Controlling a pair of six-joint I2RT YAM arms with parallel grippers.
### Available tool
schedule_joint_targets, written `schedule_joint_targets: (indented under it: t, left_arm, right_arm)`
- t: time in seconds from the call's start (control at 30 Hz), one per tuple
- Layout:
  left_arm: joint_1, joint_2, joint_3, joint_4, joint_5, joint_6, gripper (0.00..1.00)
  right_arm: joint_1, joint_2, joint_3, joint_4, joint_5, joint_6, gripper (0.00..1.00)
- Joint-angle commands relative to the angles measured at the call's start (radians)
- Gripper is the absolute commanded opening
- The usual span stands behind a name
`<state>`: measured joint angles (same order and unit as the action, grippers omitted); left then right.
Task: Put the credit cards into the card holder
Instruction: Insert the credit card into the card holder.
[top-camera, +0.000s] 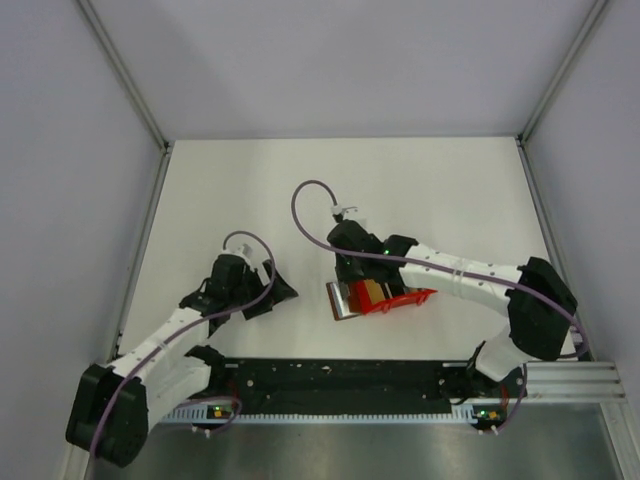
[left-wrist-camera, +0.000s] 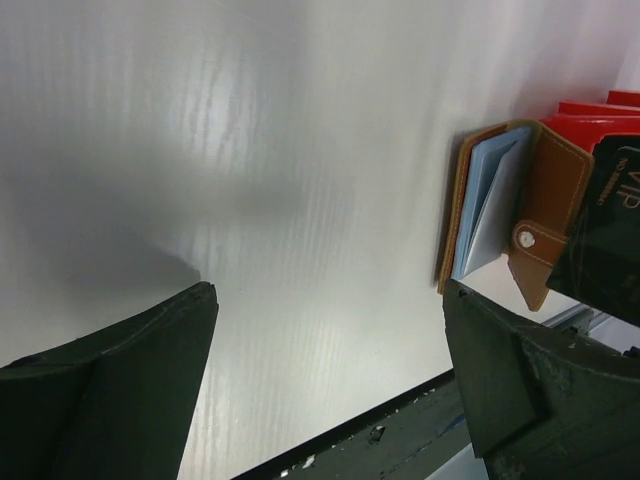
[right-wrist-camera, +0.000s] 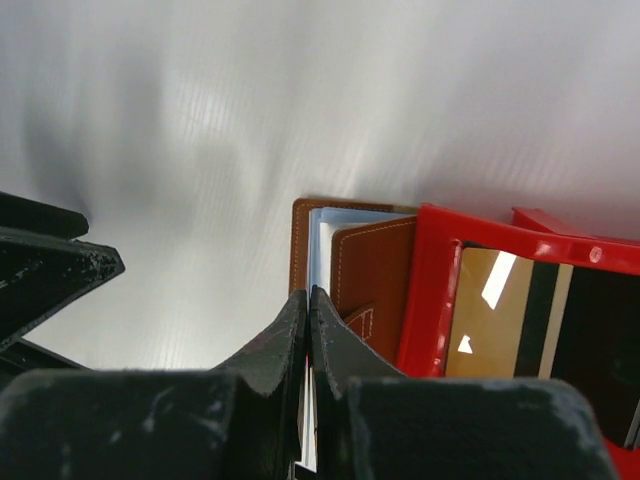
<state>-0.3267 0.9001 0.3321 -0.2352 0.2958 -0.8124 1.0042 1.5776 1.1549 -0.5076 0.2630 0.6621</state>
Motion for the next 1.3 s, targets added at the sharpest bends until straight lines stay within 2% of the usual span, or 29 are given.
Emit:
schedule_joint_targets:
  t: [0.0,0.1,0.23,0.4,0.6,0.83,0.93,1.03,1.27]
  left_arm:
    - [-0.104,0.068,0.067,0.103,-0.041,-0.021,0.97]
    - [-0.214,0.164,0.111,0.141,-0.081,-0.051,0.96]
    - [-0.291,0.299,0.154,0.227,-0.089,-0.097,0.93]
    - [-0.334,0.433,0.203,0.313,-0.078,-0.126,0.90]
    - [-0.400,0.543,0.281,0.326,-0.073,-0.146,0.88]
    - [-0.431,0.594,0.252,0.356,-0.081,-0.197,0.80]
    - [-0.431,0.579,0.231,0.355,-0.090,-0.208,0.71]
    - [-0.431,0.557,0.208,0.373,-0.103,-0.212,0.58]
    - [-0.433,0.562,0.228,0.395,-0.075,-0.192,0.08]
  right_arm:
    - [-0.055,-0.096,-0.043,0.038,-0.022,-0.036,0.00]
    - [-0.085,-0.125,-0.070,0.046,-0.041,-0.051,0.00]
    - [-0.110,-0.154,-0.095,0.049,-0.059,-0.062,0.00]
    - [-0.145,-0.188,-0.133,0.049,-0.082,-0.075,0.00]
    - [-0.190,-0.241,-0.198,0.050,-0.096,-0.088,0.00]
    - [-0.245,-0.268,-0.238,0.081,-0.162,-0.099,0.00]
    - [-0.248,-0.263,-0.242,0.090,-0.176,-0.101,0.00]
    - [-0.251,-0.257,-0.244,0.092,-0.182,-0.104,0.00]
    - [-0.263,-0.263,-0.256,0.092,-0.185,-0.104,0.00]
